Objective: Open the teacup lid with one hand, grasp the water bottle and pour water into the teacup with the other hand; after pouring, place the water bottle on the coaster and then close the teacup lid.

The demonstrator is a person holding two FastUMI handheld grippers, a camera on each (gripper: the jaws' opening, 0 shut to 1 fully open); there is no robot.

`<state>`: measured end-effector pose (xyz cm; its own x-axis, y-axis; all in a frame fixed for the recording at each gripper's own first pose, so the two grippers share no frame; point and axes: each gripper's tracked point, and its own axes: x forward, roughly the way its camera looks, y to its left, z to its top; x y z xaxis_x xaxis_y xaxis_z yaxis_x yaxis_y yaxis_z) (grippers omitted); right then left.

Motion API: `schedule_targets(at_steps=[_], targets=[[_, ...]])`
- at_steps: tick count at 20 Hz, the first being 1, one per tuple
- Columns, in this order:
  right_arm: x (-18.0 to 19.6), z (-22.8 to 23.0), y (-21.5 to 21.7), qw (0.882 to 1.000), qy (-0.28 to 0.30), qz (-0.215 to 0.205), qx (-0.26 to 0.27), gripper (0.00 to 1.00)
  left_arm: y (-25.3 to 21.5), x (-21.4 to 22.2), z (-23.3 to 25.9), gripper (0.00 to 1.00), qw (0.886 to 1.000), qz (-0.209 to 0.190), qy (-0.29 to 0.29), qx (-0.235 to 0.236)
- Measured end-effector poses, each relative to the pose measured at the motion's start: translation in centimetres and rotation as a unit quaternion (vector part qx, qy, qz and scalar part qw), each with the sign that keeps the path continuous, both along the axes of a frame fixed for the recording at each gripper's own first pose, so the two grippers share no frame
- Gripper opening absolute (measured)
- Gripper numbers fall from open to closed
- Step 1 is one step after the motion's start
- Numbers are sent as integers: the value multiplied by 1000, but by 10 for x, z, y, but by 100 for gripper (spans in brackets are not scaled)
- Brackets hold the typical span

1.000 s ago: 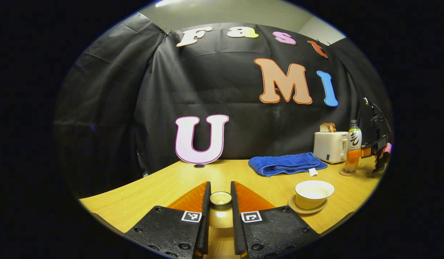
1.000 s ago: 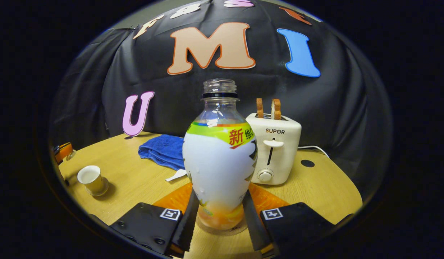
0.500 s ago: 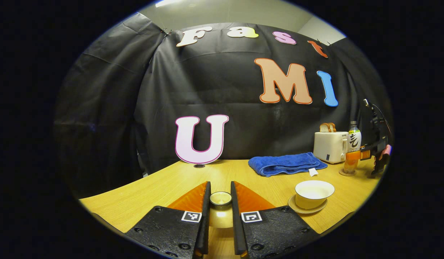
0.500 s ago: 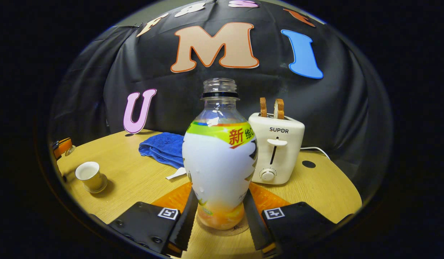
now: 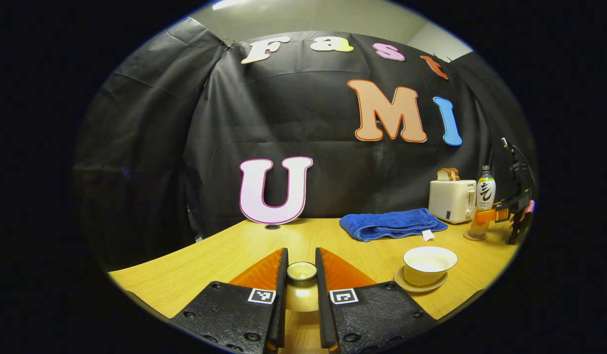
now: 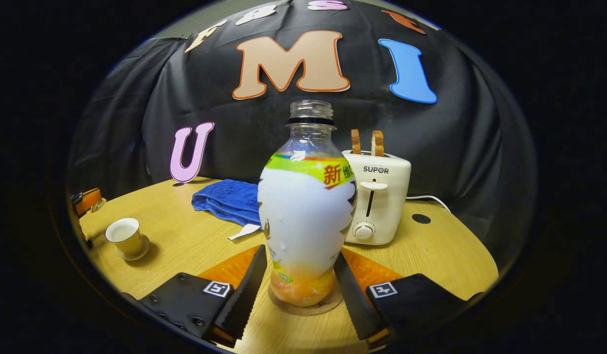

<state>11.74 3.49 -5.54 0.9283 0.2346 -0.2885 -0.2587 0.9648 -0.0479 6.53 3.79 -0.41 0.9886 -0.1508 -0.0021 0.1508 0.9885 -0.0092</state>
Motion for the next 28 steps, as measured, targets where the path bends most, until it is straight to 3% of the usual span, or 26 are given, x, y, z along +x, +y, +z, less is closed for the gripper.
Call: schedule_targets(at_steps=[1, 2, 3, 5, 6, 12, 14, 16, 18, 20, 25, 28], targets=[[-2, -1, 0, 1000, 0, 0, -1, 82, 0, 0, -1, 25, 1000, 0, 0, 0], [-5, -1, 0, 1000, 0, 1, 1, 86, 0, 0, 0, 25, 1000, 0, 0, 0], [-8, -2, 0, 1000, 0, 2, 3, 82, 0, 0, 0, 25, 1000, 0, 0, 0], [-14, -3, -1, 1000, -1, 3, 8, 90, 0, 0, 0, 25, 1000, 0, 0, 0], [-18, -3, -2, 1000, -2, 3, 10, 84, 0, 0, 0, 25, 1000, 0, 0, 0], [-45, 3, -11, 999, -14, -5, 29, 87, 0, 0, 0, 25, 1000, 0, 0, 0], [-56, 8, -19, 999, -29, -16, 34, 84, 0, 0, 0, 26, 1000, -2, 0, 0], [-68, 14, -28, 998, -46, -30, 38, 91, -1, 0, 0, 25, 1000, -3, 0, -1], [-79, 22, -38, 996, -66, -46, 41, 87, -3, 0, -1, 25, 1000, -10, 1, -2], [-89, 27, -47, 994, -82, -62, 47, 84, -11, -1, 1, 25, 1000, -26, -1, -2], [-107, 46, -67, 983, -140, -108, 58, 87, -31, 1, 1, 25, 999, -53, 0, -4], [-115, 42, -71, 982, -142, -117, 47, 87, -54, 2, 1, 25, 997, -79, 0, -4]])
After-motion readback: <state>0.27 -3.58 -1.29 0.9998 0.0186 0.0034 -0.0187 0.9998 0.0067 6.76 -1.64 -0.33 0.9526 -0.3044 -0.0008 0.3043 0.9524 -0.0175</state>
